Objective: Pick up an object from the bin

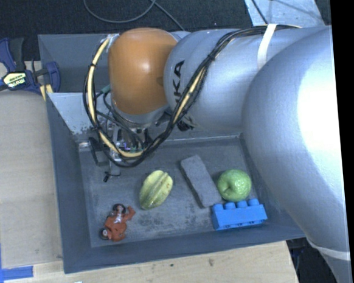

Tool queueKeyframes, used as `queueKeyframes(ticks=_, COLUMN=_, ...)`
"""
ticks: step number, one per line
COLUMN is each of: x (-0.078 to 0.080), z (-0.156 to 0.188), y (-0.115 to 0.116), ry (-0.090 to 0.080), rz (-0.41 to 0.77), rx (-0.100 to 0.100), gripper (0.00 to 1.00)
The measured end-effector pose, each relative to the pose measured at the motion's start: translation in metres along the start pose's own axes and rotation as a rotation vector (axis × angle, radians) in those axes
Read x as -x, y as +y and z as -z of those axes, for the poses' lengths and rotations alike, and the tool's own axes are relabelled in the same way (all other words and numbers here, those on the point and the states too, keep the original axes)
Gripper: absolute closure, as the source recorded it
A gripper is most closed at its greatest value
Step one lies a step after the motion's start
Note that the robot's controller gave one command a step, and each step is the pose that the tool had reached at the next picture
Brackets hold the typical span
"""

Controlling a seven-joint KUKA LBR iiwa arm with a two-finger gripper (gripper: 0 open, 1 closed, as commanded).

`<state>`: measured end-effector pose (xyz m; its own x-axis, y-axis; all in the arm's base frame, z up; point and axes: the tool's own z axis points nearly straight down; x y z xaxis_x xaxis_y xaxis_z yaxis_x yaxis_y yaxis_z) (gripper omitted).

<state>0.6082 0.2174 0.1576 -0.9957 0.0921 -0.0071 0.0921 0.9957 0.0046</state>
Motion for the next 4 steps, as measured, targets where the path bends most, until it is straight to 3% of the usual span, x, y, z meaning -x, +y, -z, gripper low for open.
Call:
queueKeyframes(ticks=1, x=0.002, z=-0.027, y=-0.016, ry=0.001, rz=-0.001, rx=-0.002, gripper=0.0)
queueKeyframes(ticks=2, x=0.008, z=-0.037, y=-0.019, ry=-0.001, rz=0.208, rx=-0.001, gripper=0.0)
queueKeyframes(ticks=3, x=0.02, z=-0.082, y=-0.035, ry=-0.004, rz=-0.047, rx=-0.002, gripper=1.0)
queueKeyframes(ticks=4, x=0.02, z=-0.082, y=-0.035, ry=-0.004, rz=-0.047, rx=-0.002, gripper=1.0)
